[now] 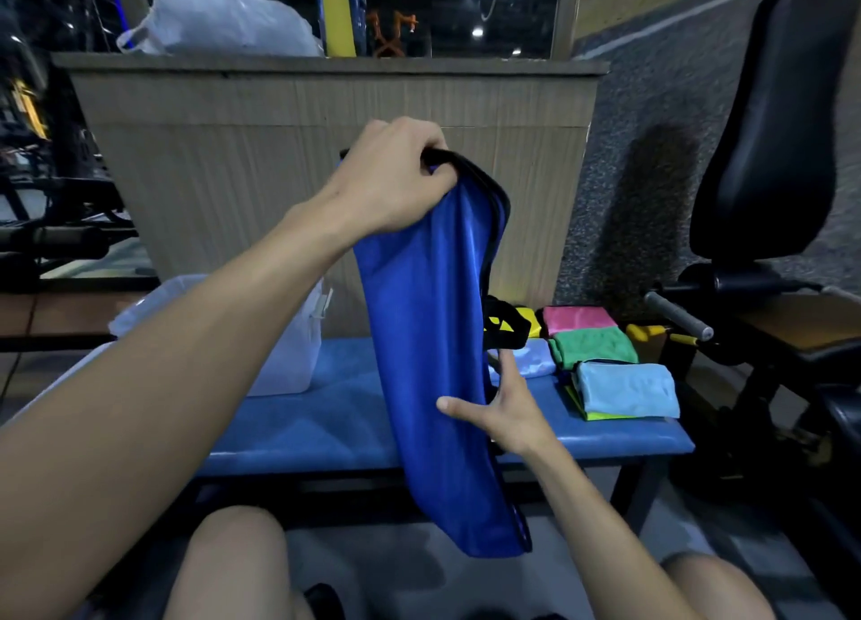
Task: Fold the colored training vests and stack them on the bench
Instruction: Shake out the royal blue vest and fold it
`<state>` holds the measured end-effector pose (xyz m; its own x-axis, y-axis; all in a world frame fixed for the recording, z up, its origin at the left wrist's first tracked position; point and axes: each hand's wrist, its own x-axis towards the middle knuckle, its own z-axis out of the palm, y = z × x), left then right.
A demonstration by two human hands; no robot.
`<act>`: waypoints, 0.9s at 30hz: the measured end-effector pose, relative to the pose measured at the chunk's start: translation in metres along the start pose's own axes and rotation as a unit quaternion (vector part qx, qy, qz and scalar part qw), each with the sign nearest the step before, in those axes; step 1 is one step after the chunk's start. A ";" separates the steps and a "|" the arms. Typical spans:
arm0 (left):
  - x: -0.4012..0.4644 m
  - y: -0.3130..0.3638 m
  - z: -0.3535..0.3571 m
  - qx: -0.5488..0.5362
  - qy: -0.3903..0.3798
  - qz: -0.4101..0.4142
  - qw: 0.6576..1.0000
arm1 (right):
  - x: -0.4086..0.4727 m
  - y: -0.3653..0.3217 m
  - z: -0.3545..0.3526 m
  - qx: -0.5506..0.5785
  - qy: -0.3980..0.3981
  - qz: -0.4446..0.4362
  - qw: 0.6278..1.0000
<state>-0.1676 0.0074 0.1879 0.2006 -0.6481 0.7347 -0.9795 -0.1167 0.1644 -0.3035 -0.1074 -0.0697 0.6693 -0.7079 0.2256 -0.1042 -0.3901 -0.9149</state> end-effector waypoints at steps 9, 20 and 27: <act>-0.007 -0.050 -0.012 0.002 -0.010 -0.003 1.000 | 0.021 -0.002 -0.017 -0.006 -0.189 0.067 0.980; -0.063 -0.150 0.010 -0.023 0.066 -0.130 0.989 | 0.056 0.016 -0.082 0.013 -0.231 0.100 0.968; -0.070 -0.214 0.061 0.069 -0.049 -0.255 0.963 | 0.165 -0.005 -0.091 -0.237 -0.166 0.009 0.957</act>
<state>0.0268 0.0316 0.0613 0.6604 -0.5471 0.5143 -0.7485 -0.5343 0.3929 -0.2598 -0.2761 0.0024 0.8536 -0.5206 0.0205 -0.3866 -0.6593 -0.6449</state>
